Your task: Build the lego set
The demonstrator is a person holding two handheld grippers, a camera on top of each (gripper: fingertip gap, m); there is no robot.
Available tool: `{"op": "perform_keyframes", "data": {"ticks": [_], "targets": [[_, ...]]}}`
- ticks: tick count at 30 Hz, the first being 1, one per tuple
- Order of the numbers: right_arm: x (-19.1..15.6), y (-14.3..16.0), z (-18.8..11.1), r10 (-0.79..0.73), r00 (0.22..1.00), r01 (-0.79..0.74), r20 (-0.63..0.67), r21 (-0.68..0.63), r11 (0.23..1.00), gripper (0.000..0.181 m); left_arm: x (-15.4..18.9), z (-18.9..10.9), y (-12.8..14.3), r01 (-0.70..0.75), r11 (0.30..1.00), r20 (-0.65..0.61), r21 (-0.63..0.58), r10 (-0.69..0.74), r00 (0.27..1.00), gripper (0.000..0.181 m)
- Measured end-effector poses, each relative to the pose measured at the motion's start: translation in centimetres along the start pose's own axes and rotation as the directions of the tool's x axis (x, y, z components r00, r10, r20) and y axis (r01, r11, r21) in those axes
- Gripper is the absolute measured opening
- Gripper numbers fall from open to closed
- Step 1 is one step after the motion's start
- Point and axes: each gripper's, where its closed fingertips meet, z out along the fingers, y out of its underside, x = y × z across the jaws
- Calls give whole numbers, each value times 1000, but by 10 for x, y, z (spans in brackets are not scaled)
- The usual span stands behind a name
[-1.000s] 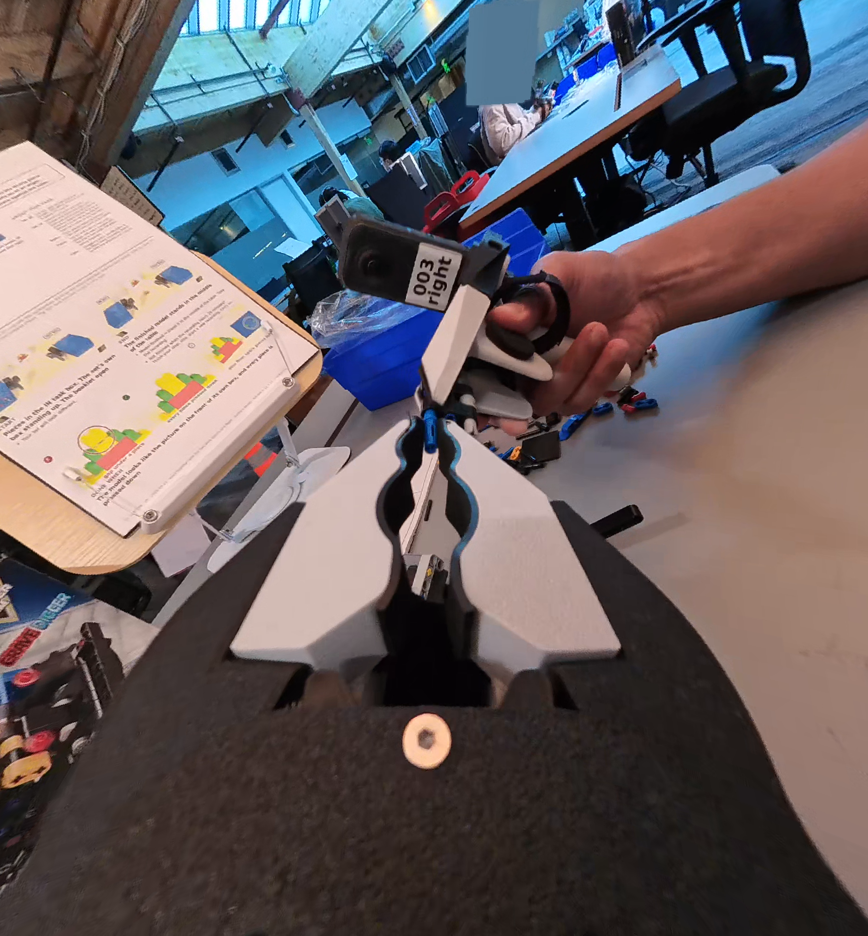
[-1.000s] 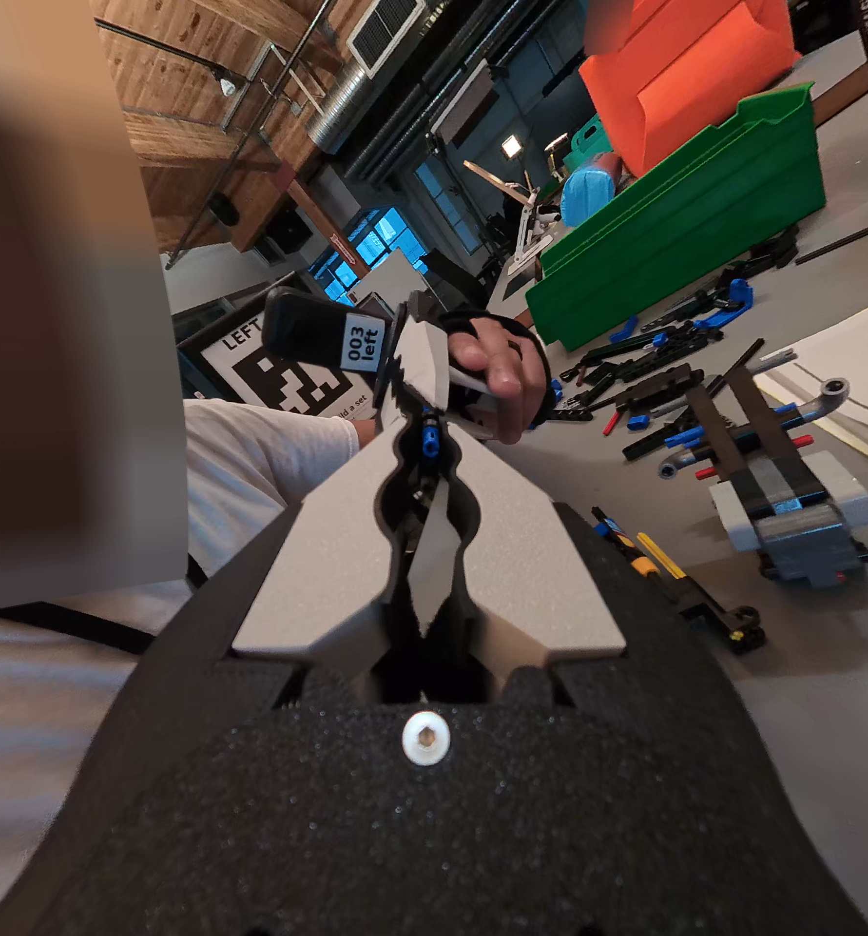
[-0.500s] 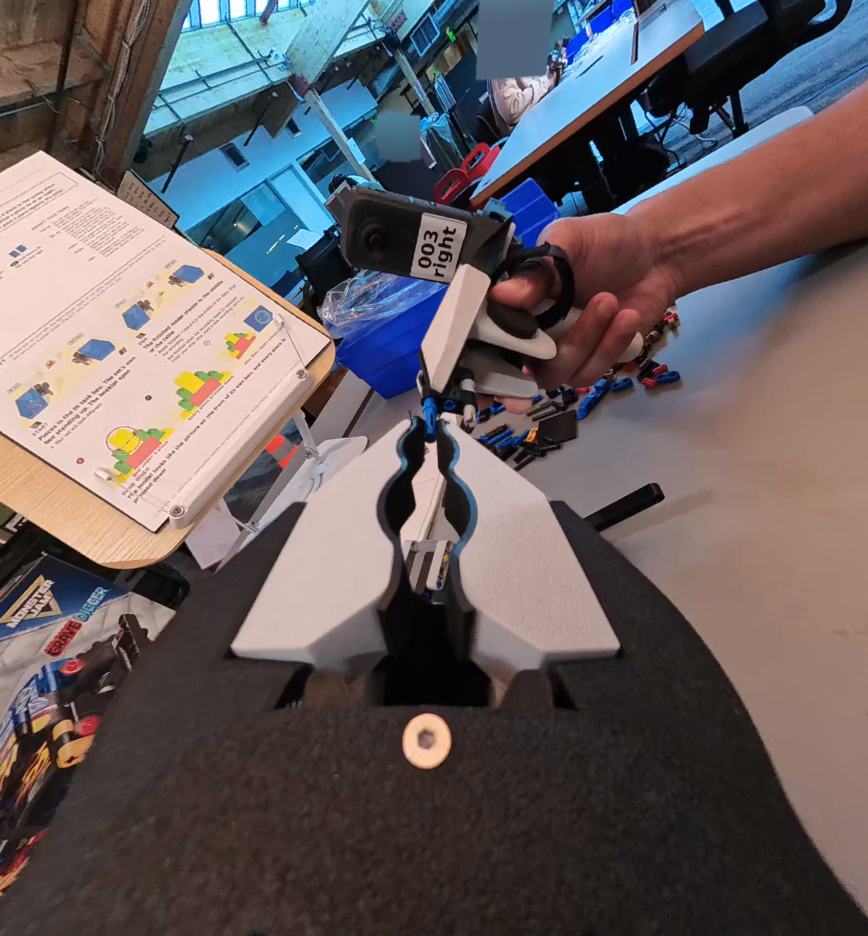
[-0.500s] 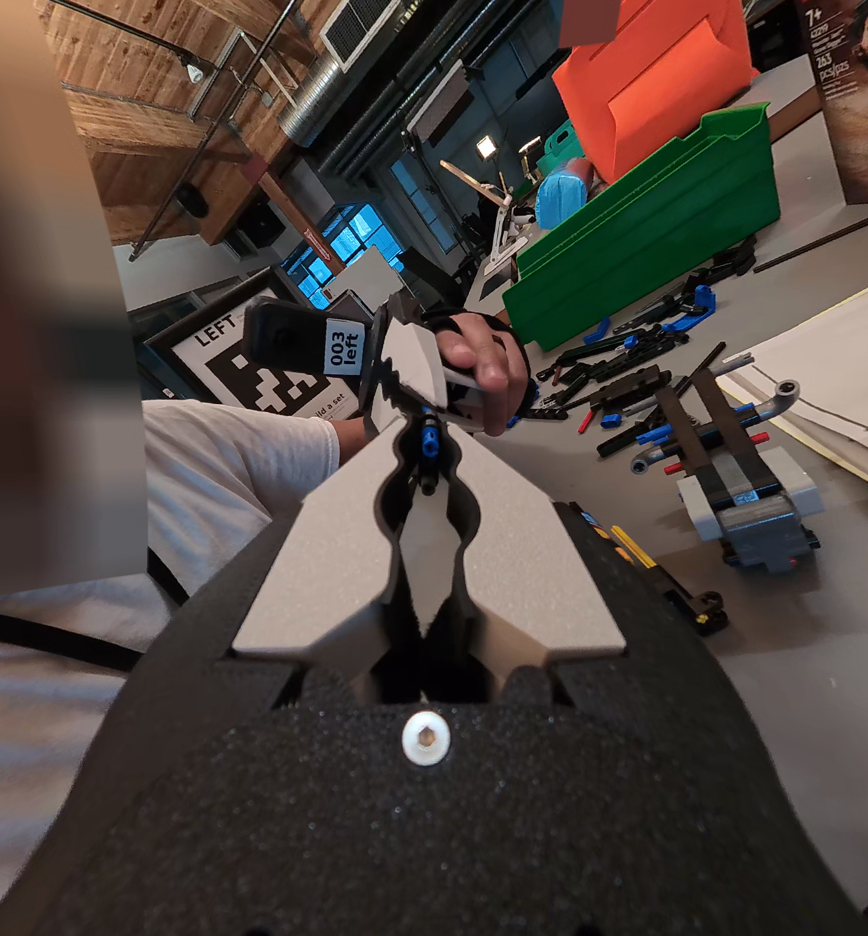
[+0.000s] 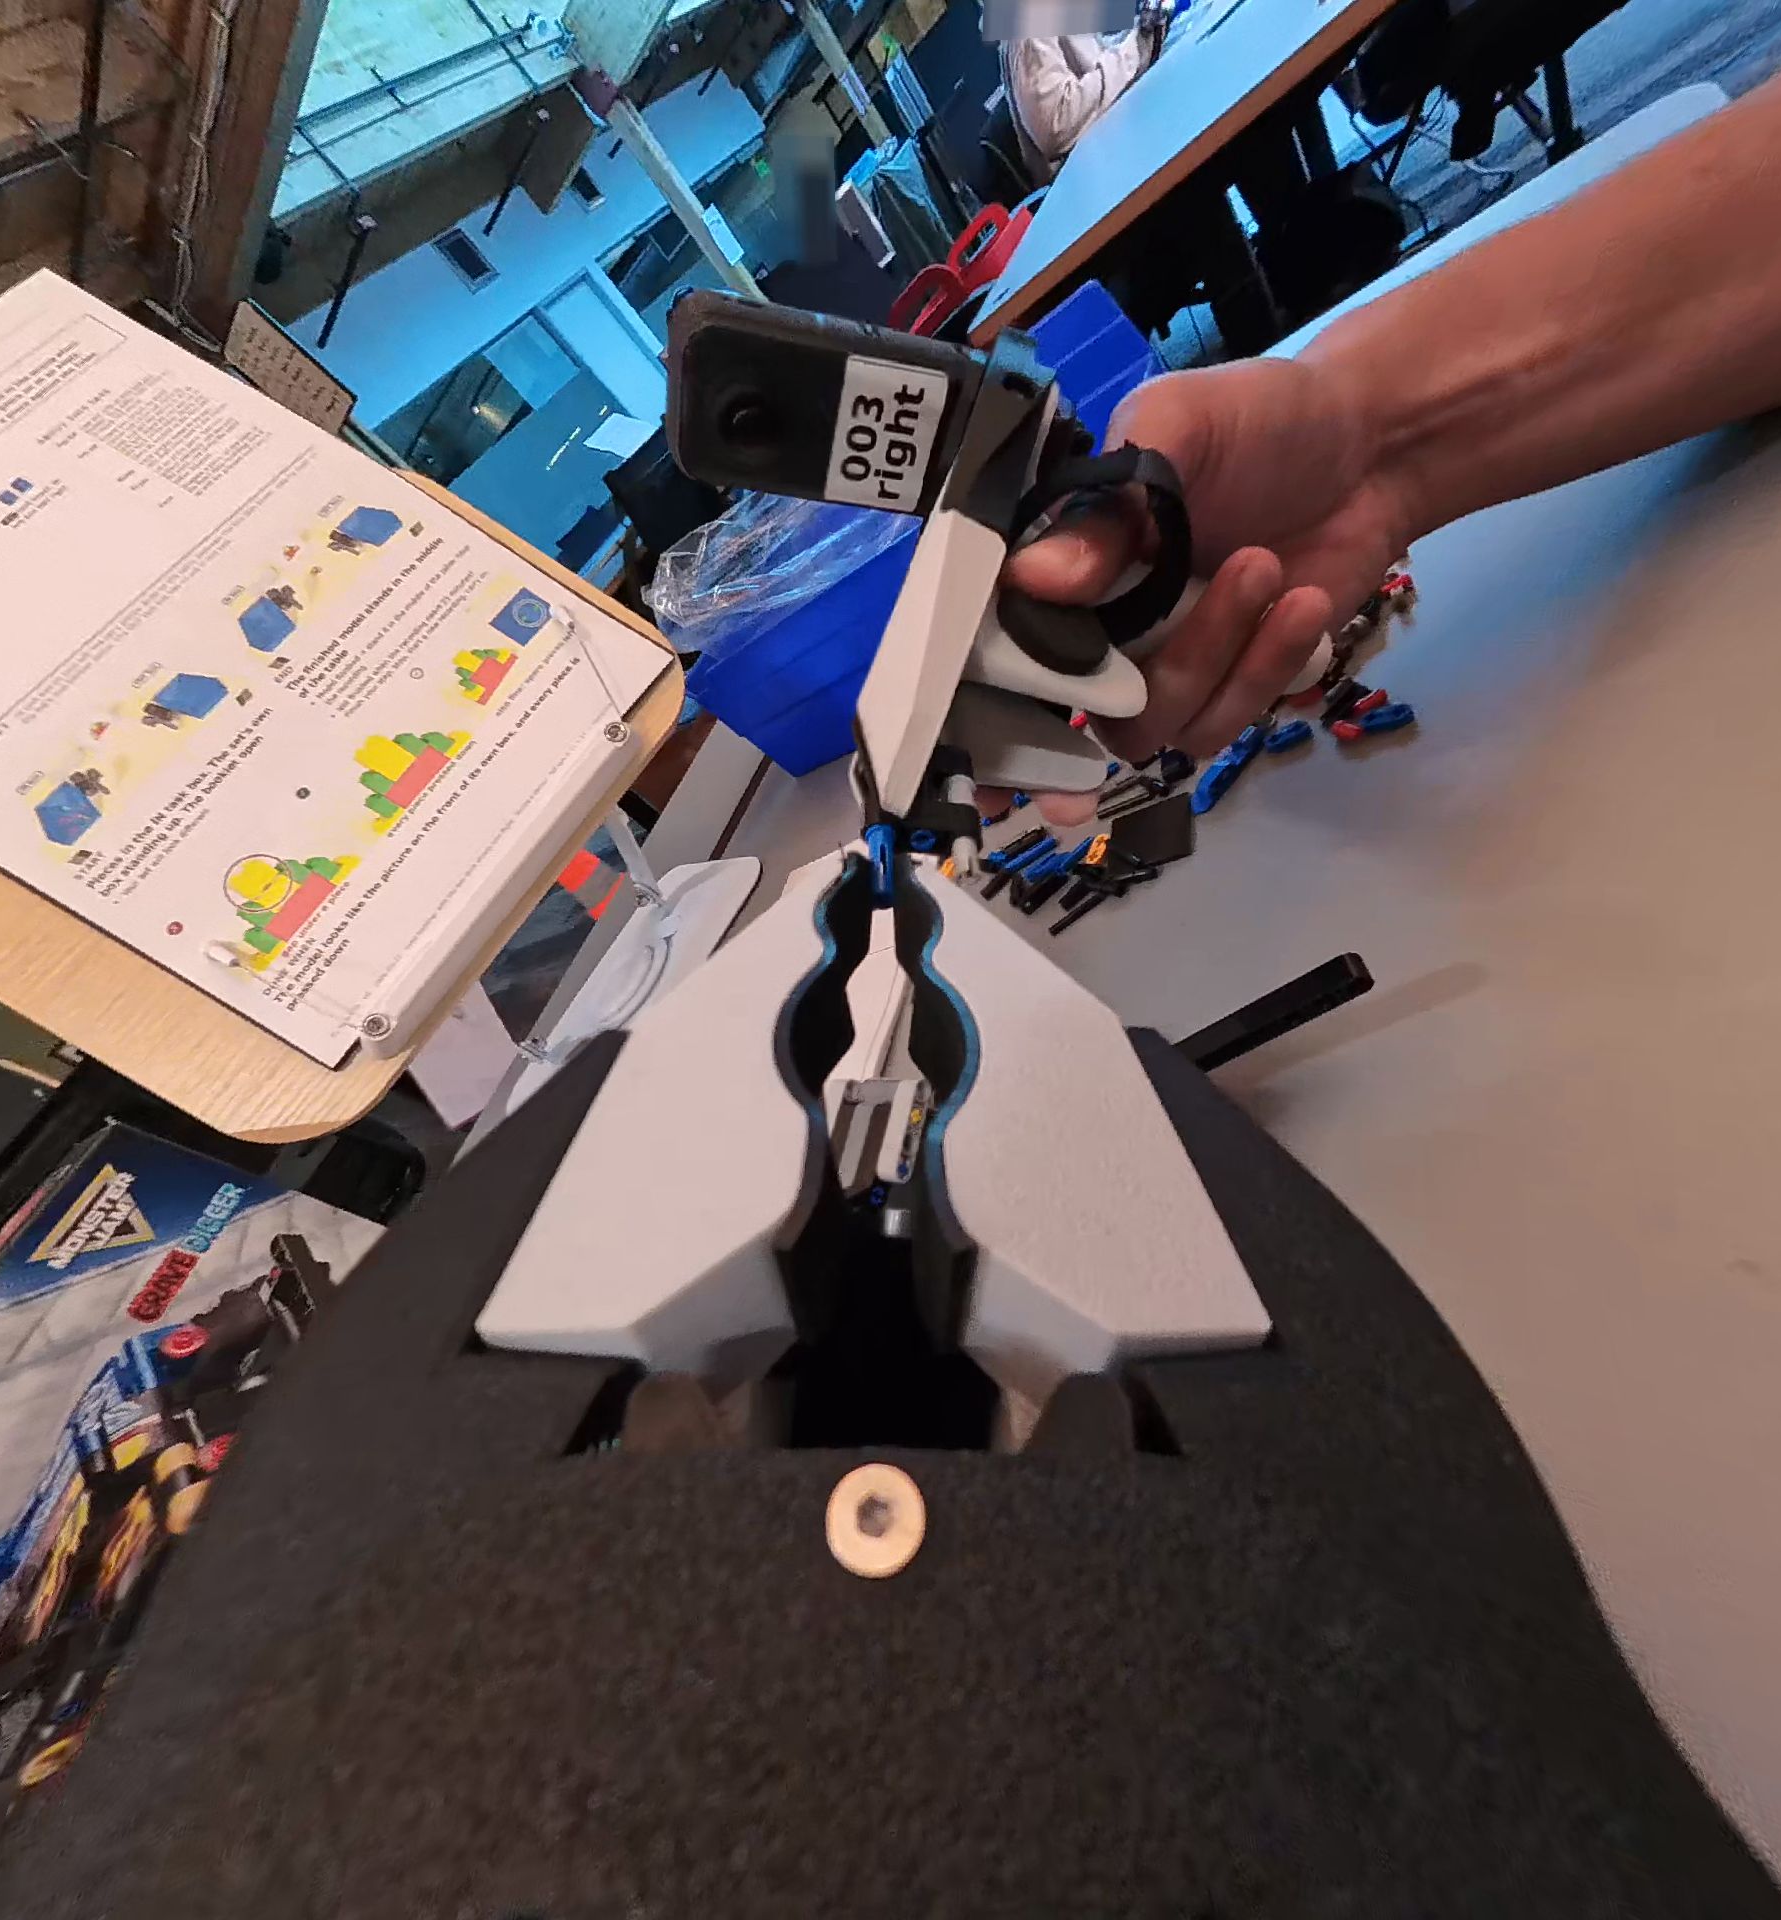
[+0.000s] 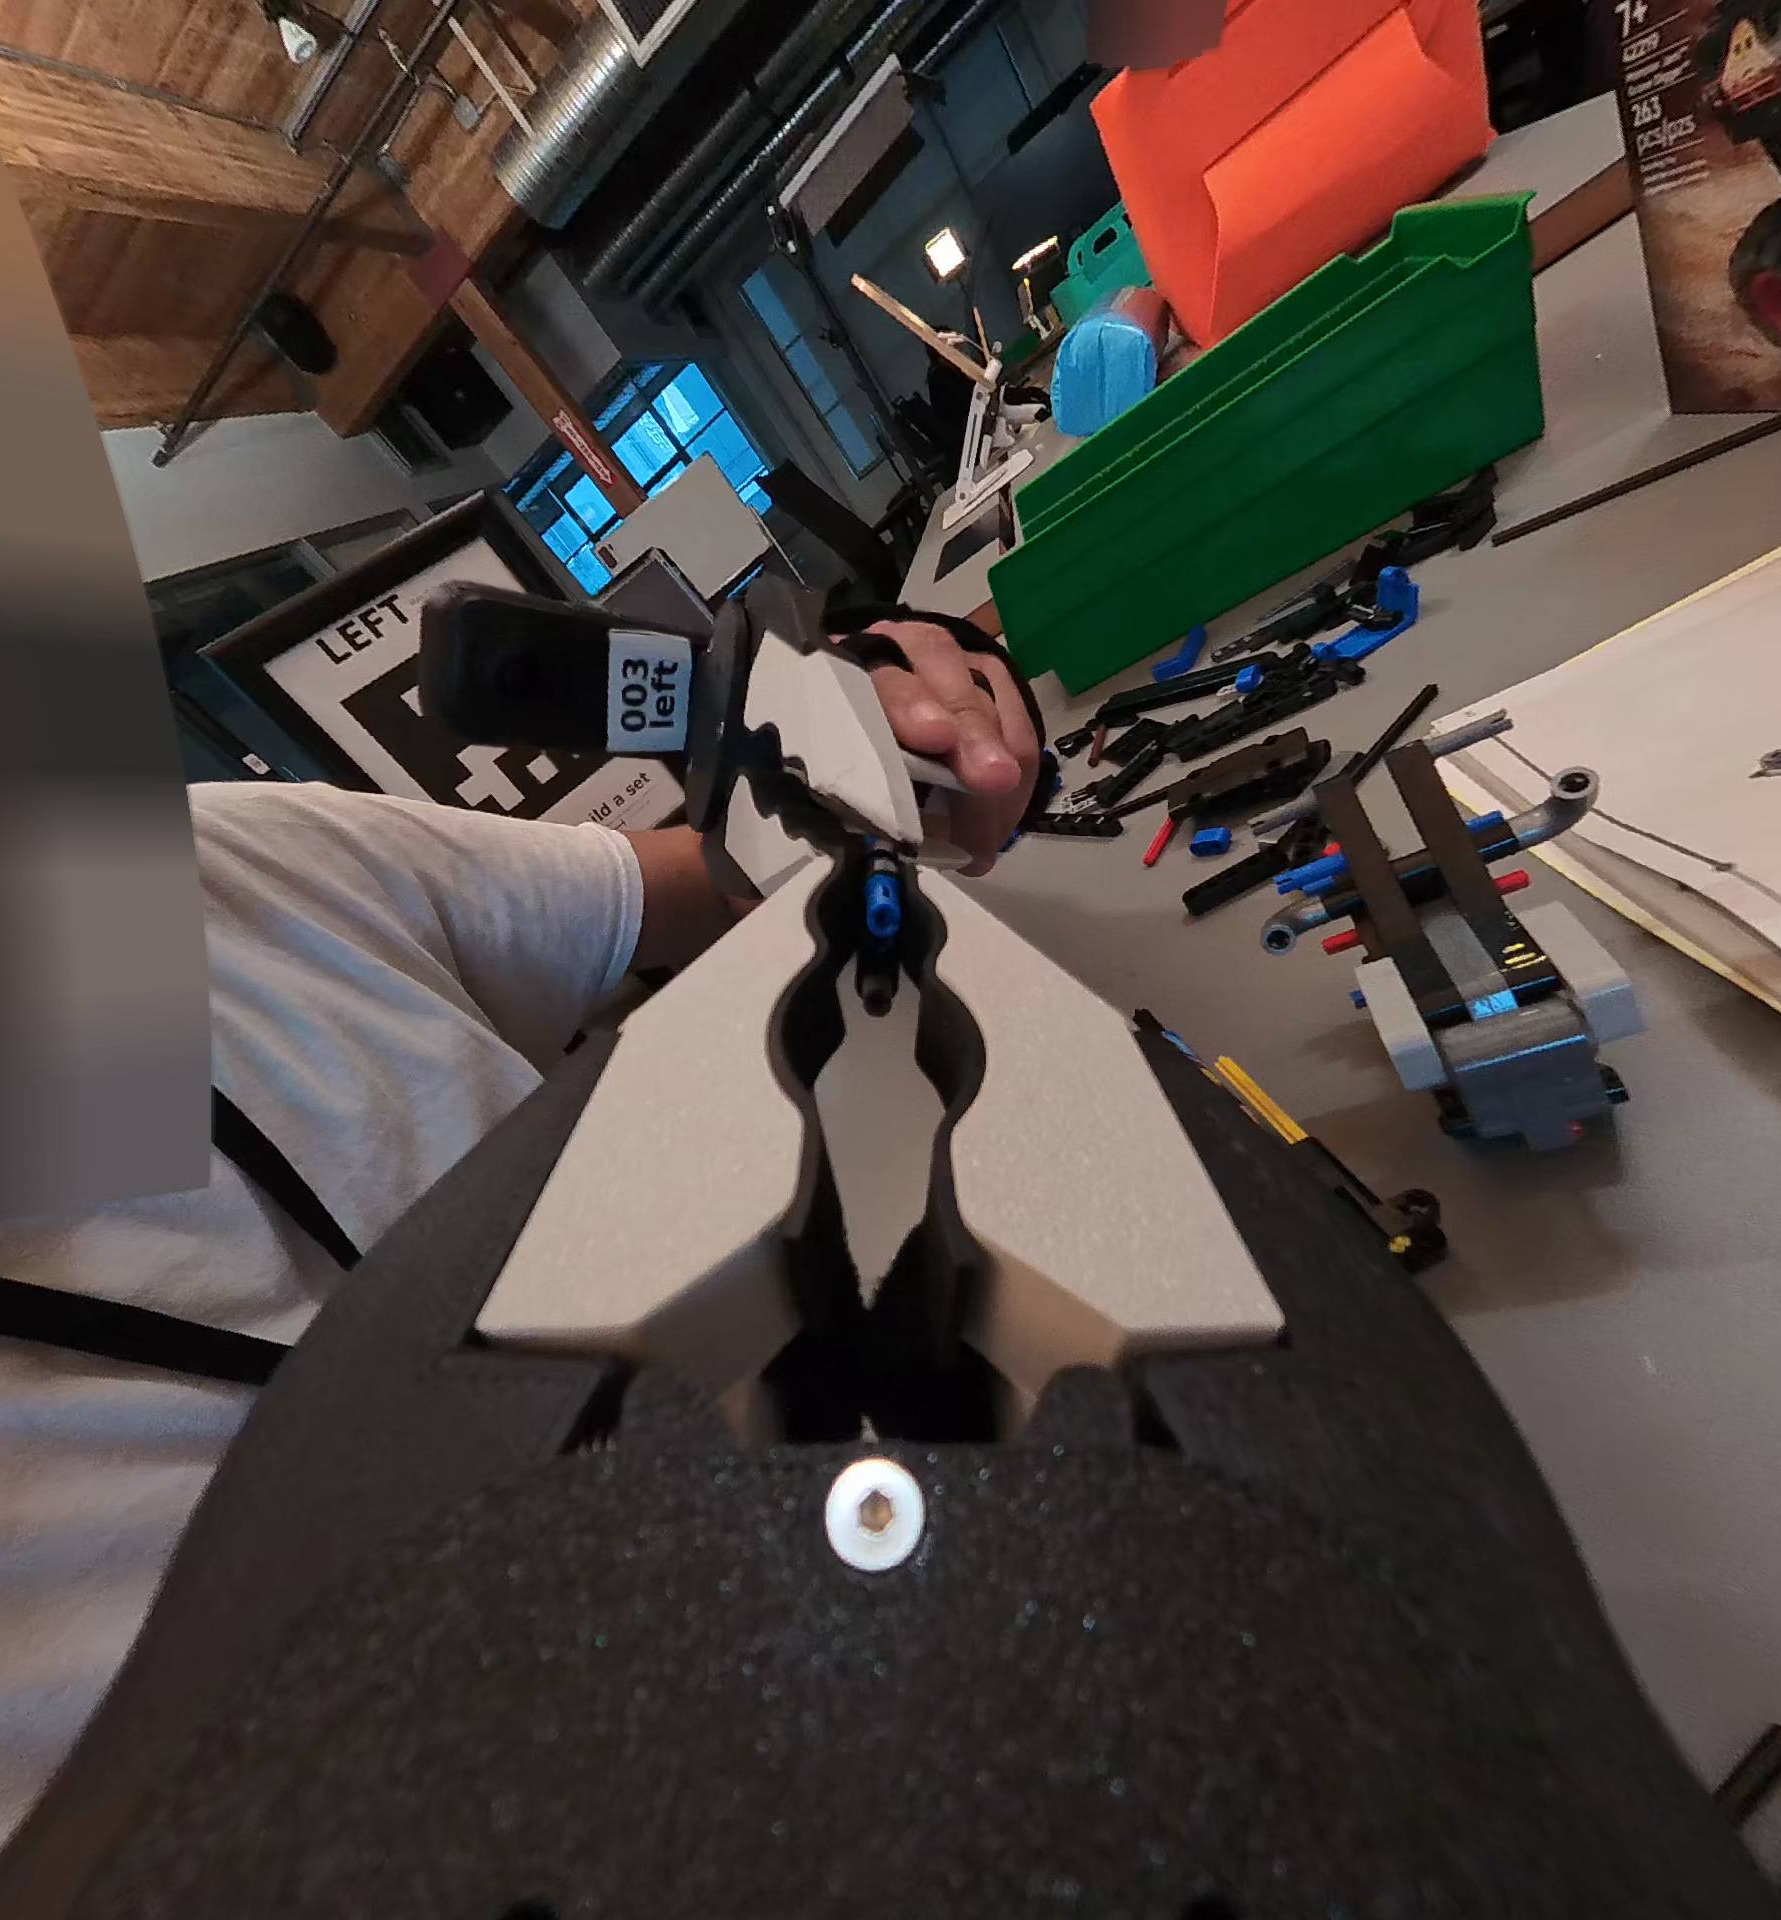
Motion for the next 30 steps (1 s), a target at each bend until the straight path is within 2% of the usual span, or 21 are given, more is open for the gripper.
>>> {"op": "perform_keyframes", "data": {"ticks": [4,6,8,10,13,17,20,23,26,28,30], "targets": [[-1,-3,0,16,1000,-16,6,8,1000,6,-3,0,-1,47,999,-15,11,-46,999,2],[-3,-7,-1,-3,1000,3,5,16,1000,10,-6,0,-1,117,993,-23,20,-116,993,2],[-1,-20,-12,-70,996,73,-56,60,995,32,-15,-1,6,159,987,-1,7,-159,987,3],[8,-33,-31,-163,970,178,-179,70,982,31,-21,-1,10,204,979,10,2,-204,979,2],[22,-44,-52,-309,880,338,-361,20,941,28,-23,1,17,231,973,24,-26,-230,973,2],[42,-53,-70,-367,760,412,-537,-40,911,29,-14,6,21,273,959,14,-78,-273,962,2],[60,-63,-96,-347,650,425,-676,-56,904,29,15,1,20,429,887,-65,-170,-444,893,2],[81,-60,-122,-340,528,391,-778,-133,911,32,50,-19,29,532,794,-47,-294,-568,822,2],[101,-51,-144,-355,401,316,-844,-237,919,32,80,-37,48,553,726,6,-409,-604,797,2],[113,-39,-156,-328,360,210,-873,-267,941,32,95,-44,63,532,698,34,-479,-591,806,3],[120,-31,-163,-309,343,142,-887,-276,951,32,100,-46,71,526,692,51,-495,-581,812,3]]}}
